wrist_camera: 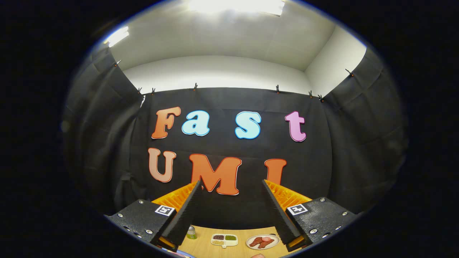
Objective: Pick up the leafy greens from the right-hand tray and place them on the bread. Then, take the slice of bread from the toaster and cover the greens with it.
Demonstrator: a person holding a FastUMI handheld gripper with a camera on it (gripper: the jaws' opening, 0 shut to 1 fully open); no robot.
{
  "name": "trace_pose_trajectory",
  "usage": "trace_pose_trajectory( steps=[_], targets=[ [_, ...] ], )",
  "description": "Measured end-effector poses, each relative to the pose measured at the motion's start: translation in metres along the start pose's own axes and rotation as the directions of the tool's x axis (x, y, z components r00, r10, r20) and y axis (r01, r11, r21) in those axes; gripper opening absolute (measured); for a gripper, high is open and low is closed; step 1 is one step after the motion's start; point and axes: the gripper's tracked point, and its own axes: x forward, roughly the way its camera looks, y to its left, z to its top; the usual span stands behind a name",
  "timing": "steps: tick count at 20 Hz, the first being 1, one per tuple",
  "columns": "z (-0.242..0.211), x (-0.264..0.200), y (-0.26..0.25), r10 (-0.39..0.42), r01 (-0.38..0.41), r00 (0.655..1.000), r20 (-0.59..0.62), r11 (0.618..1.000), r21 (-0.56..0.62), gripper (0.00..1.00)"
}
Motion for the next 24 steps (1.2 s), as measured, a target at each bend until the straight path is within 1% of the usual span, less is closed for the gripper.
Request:
trace_pose_trajectory(
  steps=[2, 4, 6, 10, 12, 16, 19, 21, 22, 24],
  targets=[
    [-0.002, 0.002, 0.001, -0.012, 0.012, 1.000, 0.005, 1.000, 0.000, 0.98],
    [-0.008, 0.004, 0.011, 0.013, -0.013, 1.000, -0.006, 1.000, 0.025, 0.98],
    [-0.025, 0.009, 0.020, 0.045, -0.044, 0.998, -0.045, 0.999, 0.033, 0.98],
    [-0.049, 0.015, 0.018, 0.018, -0.018, 0.996, -0.091, 1.000, -0.002, 0.98],
    [-0.069, 0.018, 0.030, 0.040, -0.043, 0.991, -0.128, 0.999, -0.022, 0.98],
    [-0.121, 0.017, 0.056, 0.104, -0.112, 0.965, -0.243, 0.994, -0.018, 0.98],
    [-0.160, 0.017, 0.059, 0.103, -0.125, 0.936, -0.337, 0.991, -0.043, 0.98],
    [-0.189, 0.013, 0.056, 0.105, -0.138, 0.908, -0.406, 0.989, -0.053, 0.98],
    [-0.205, 0.010, 0.054, 0.111, -0.147, 0.887, -0.447, 0.988, -0.046, 0.98],
    [-0.250, 0.001, 0.051, 0.119, -0.153, 0.814, -0.569, 0.988, -0.012, 0.98]
  ],
)
